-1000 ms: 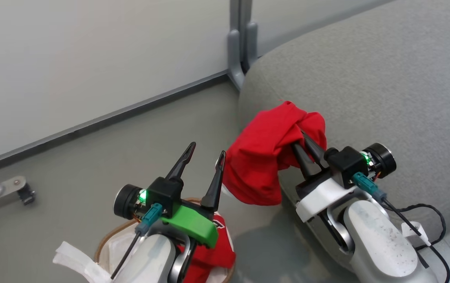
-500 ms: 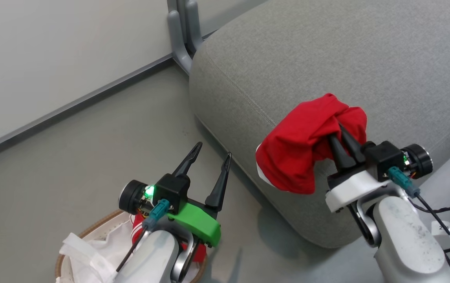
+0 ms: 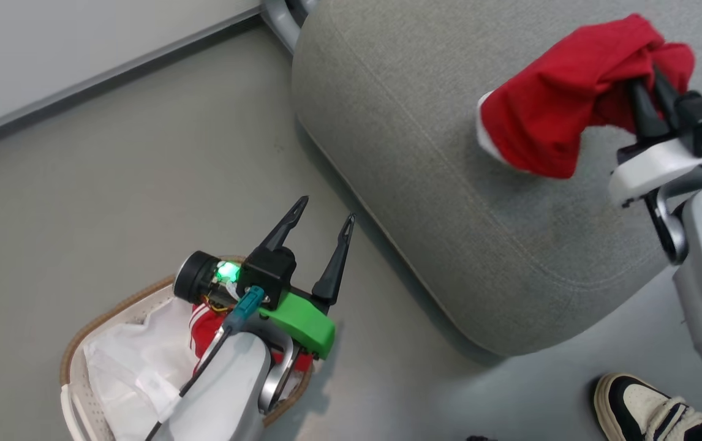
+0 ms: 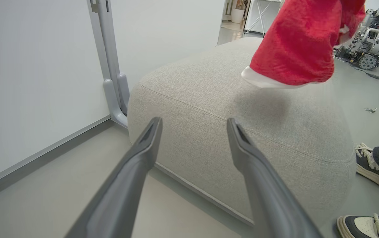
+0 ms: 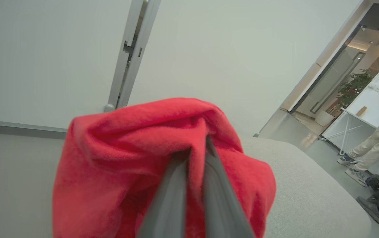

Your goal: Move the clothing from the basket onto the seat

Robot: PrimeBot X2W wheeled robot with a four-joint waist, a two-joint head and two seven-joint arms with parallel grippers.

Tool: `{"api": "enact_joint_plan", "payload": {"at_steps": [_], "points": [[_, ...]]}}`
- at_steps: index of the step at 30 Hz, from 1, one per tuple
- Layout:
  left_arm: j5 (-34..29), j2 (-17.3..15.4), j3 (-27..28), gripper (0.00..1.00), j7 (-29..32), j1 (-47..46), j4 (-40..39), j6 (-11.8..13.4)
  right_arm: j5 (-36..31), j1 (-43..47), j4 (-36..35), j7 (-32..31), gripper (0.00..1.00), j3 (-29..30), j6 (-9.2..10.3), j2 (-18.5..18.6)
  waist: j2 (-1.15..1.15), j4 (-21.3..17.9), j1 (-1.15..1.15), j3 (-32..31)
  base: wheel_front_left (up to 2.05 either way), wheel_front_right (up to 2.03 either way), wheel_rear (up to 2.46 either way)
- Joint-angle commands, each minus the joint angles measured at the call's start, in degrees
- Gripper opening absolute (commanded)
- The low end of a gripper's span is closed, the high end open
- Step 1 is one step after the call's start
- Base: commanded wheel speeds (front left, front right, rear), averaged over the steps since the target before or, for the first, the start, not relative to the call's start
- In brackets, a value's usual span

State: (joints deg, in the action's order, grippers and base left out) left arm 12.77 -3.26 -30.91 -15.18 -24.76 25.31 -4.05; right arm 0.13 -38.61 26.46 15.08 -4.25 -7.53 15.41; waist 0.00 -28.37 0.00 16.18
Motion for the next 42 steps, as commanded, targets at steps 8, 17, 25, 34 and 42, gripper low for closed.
{"api": "enact_joint_plan", "payload": {"at_steps": [8,17,25,34,42], "points": [[-2.1,-1.9,-0.1,1.0,0.0,-5.1,1.3,-0.8,-4.0,-10.9,8.6,0.1,0.0,6.3,0.08,4.8,0.0,6.7,0.0,13.1,0.0,0.0,0.0],[-3.9,-2.8,-1.0,1.0,0.0,-9.4,0.9,-0.8,-10.1,-20.4,15.7,0.1,0.0,16.3,0.08,9.5,0.0,9.6,0.0,21.0,0.0,0.0,0.0],[-4.3,-2.4,-1.6,1.0,0.1,-11.1,1.0,-0.8,-14.6,-21.8,16.4,0.1,0.0,25.3,0.08,11.2,0.0,12.1,0.0,24.8,0.0,0.0,0.0],[-3.6,-3.6,-0.7,1.0,0.0,-11.4,1.9,-0.3,-15.2,-13.7,16.2,0.1,1.0,29.8,0.08,5.2,0.0,11.6,0.0,24.9,0.0,0.0,0.0],[-2.9,-4.1,1.0,1.0,0.1,-10.1,1.9,0.7,-11.1,-4.0,13.7,0.1,1.0,31.0,0.08,1.0,0.0,10.8,0.0,21.7,0.0,0.0,0.0]]}}
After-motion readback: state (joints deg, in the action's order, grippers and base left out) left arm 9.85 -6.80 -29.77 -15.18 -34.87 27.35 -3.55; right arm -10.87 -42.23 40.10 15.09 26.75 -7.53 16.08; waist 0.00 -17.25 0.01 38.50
